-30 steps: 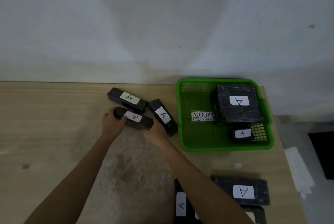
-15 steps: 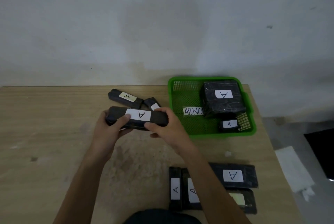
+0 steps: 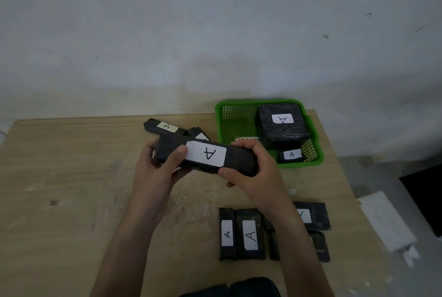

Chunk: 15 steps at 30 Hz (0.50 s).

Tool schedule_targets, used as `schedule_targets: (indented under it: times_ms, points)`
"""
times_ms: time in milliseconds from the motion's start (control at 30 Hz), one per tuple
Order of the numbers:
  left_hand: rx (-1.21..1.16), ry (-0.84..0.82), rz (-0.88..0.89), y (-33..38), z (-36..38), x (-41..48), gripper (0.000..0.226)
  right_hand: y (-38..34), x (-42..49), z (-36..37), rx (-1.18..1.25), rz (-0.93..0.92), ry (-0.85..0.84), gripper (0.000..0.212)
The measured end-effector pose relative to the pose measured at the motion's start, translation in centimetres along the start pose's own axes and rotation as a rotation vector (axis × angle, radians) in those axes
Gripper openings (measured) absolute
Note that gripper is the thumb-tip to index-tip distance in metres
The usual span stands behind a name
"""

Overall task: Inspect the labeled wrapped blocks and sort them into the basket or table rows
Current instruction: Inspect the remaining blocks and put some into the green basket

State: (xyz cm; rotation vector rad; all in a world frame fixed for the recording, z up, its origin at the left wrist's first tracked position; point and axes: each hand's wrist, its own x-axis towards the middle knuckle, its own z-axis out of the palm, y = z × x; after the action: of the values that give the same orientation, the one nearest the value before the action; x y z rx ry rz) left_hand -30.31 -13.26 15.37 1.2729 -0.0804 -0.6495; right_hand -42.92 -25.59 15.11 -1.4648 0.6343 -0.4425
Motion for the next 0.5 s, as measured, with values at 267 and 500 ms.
schedule_targets:
  times_ms: [267,500]
  points:
    - [-0.129,0.041,-0.014,-0.5,1.7,-1.5,0.059,0.8,-1.7,-0.6,-0.050,-0.041,0.069,0.044]
    - [0.249,-0.101,-0.056,-0.7,0.9,-1.5,0.029,0.6,-1.7,-1.8,0.099,0.076,0.182,0.052]
